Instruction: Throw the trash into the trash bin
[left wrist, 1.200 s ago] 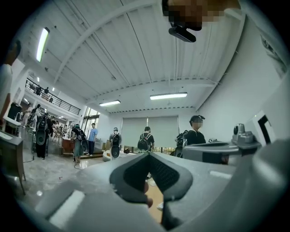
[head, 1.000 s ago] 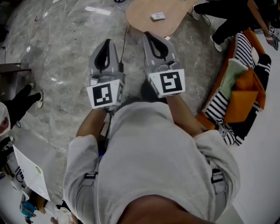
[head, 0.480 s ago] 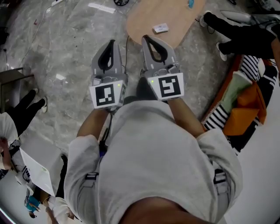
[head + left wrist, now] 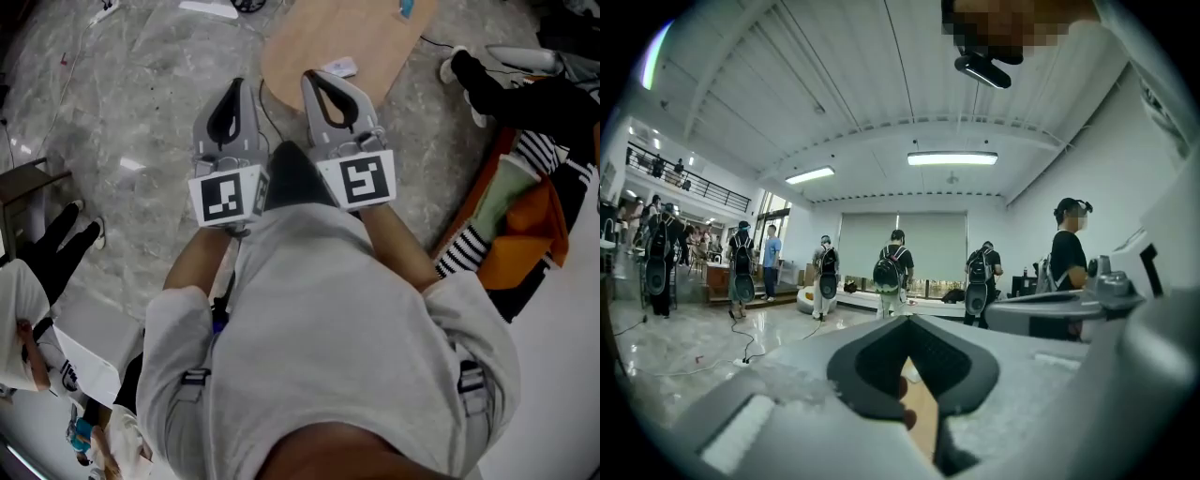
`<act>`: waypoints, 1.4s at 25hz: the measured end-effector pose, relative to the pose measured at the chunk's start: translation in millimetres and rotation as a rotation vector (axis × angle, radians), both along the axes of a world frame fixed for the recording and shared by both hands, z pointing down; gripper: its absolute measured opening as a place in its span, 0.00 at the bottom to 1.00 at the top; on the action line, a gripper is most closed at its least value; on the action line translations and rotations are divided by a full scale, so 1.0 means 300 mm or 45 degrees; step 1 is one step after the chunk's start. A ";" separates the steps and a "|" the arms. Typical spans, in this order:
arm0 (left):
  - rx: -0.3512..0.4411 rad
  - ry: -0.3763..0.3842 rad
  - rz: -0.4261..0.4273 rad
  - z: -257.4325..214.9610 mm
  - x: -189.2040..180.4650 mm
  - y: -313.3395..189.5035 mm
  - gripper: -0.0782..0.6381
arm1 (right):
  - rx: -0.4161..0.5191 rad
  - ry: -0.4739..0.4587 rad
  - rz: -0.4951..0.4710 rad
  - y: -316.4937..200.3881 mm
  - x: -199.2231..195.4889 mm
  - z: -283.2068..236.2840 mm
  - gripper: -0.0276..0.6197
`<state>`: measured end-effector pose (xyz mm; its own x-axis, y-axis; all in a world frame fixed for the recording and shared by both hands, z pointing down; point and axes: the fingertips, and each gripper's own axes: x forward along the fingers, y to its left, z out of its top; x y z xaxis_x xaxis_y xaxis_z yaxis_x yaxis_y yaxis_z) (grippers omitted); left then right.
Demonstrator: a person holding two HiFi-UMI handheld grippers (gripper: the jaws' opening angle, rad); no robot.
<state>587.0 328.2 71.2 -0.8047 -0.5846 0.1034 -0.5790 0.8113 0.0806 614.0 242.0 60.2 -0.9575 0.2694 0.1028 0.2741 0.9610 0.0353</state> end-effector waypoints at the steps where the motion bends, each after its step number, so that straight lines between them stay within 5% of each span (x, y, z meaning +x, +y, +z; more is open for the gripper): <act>1: -0.008 -0.002 0.000 -0.005 -0.019 -0.002 0.13 | -0.005 -0.002 -0.002 -0.002 -0.018 -0.001 0.05; 10: -0.073 -0.009 0.041 0.011 -0.255 0.069 0.13 | -0.013 0.031 0.035 0.063 -0.251 0.047 0.05; 18: -0.104 0.113 0.268 0.160 -0.539 0.116 0.13 | -0.061 0.172 0.276 0.157 -0.500 0.221 0.05; 24: -0.119 0.203 0.539 0.290 -0.636 0.006 0.13 | -0.079 0.278 0.545 0.082 -0.538 0.357 0.05; 35: -0.246 0.393 0.762 0.642 -0.587 -0.325 0.13 | -0.137 0.453 0.778 -0.269 -0.465 0.703 0.05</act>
<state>410.8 230.5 263.7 -0.2672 -0.8661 0.4225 -0.9047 0.3764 0.1996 474.6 161.2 271.1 -0.8537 -0.2786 0.4400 -0.3374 0.9394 -0.0600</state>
